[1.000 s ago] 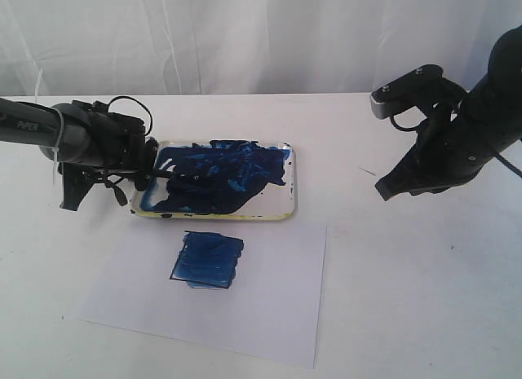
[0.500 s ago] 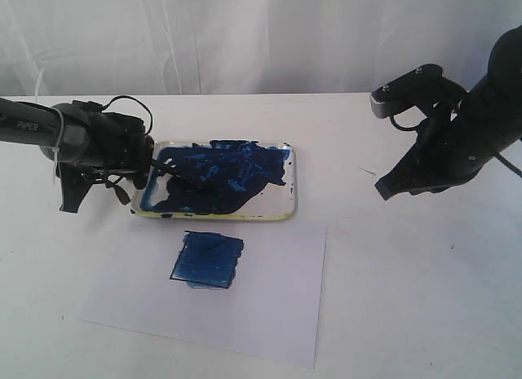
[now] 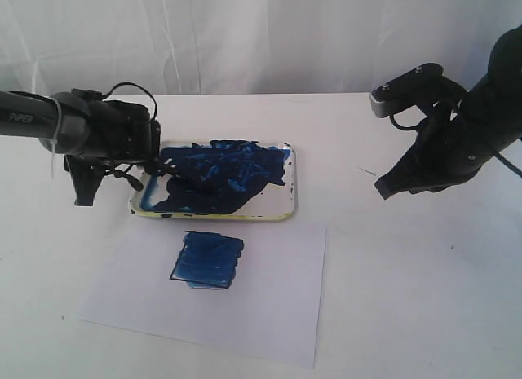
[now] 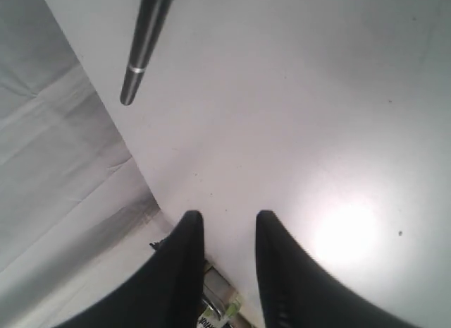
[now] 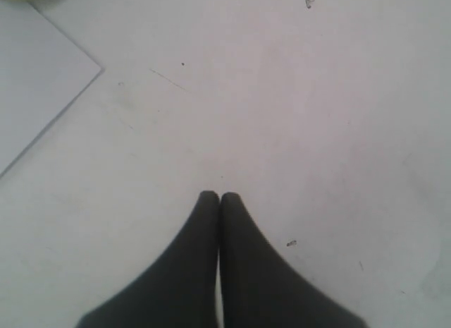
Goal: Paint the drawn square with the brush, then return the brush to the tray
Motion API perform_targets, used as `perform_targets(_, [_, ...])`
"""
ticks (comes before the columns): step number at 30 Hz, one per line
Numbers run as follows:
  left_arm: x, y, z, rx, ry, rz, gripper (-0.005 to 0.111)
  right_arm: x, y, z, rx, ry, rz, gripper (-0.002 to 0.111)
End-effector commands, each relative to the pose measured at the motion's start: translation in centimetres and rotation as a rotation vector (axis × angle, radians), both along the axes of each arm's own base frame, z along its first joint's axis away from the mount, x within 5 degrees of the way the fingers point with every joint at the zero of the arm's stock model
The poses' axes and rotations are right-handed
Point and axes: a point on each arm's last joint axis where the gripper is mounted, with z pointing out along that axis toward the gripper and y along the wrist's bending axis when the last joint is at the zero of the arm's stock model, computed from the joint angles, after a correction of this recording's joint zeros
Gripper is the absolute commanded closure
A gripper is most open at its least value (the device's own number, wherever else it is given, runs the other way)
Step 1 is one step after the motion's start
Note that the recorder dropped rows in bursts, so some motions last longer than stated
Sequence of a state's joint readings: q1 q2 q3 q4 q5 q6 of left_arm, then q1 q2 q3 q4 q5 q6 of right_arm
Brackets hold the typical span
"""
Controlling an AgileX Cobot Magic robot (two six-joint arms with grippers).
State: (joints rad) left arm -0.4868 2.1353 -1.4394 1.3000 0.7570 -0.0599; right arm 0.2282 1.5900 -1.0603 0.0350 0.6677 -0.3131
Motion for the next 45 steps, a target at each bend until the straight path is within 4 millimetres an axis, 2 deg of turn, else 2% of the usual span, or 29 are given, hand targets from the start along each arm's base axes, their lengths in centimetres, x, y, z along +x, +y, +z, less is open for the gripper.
perform_targets(1, [-0.5, -0.1, 1.9, -0.109, -0.055, 0.069, 0.075, 0.0, -0.3, 0.3, 0.001, -0.019, -0.008, 0.108])
perform_targets(4, [-1.1, 0.0, 2.9, -0.181, -0.049, 0.125, 0.082, 0.0, -0.3, 0.3, 0.001, -0.019, -0.008, 0.108])
perform_targets(7, [-1.9, 0.2, 3.8, -0.238, -0.04, 0.193, 0.105, 0.0, -0.2, 0.3, 0.001, -0.021, -0.008, 0.108])
perform_targets(8, [-2.2, 0.3, 4.2, -0.256, -0.034, 0.221, 0.107, 0.1, -0.2, 0.3, 0.002, -0.023, -0.008, 0.108])
perform_targets(16, [-3.9, 1.0, 6.3, -0.506, 0.007, 0.414, 0.107, 0.4, 0.4, 0.5, 0.1, 0.001, -0.057, 0.108])
perform_targets(19, [-4.4, 2.1, 7.0, -0.636, 0.043, 0.531, 0.107, 0.9, 0.7, 0.5, 0.116, 0.054, -0.064, 0.108])
perform_targets(23, [-5.0, 4.6, 7.8, -0.747, 0.091, 0.714, 0.107, 1.8, 0.6, 0.2, 0.121, 0.11, -0.096, 0.108])
perform_targets(29, [-5.8, 9.1, 9.3, -0.863, 0.145, 0.93, 0.107, 3.2, -2.3, 0.5, 0.149, 0.135, -0.221, 0.108])
perform_targets(37, [-6.7, 13.6, 11.0, -1.102, 0.226, 1.04, 0.107, 3.9, -8.0, 0.2, 0.232, 0.149, -0.422, 0.108])
perform_targets(42, [-8.1, 14.9, 10.7, -1.098, 0.223, 1.047, 0.107, 3.9, -9.5, -0.7, 0.186, 0.172, -0.438, 0.108])
perform_targets(45, [-9.1, 15.0, 11.4, -1.115, 0.189, 1.032, 0.107, 3.6, -9.6, -0.6, 0.159, 0.196, -0.4, 0.108])
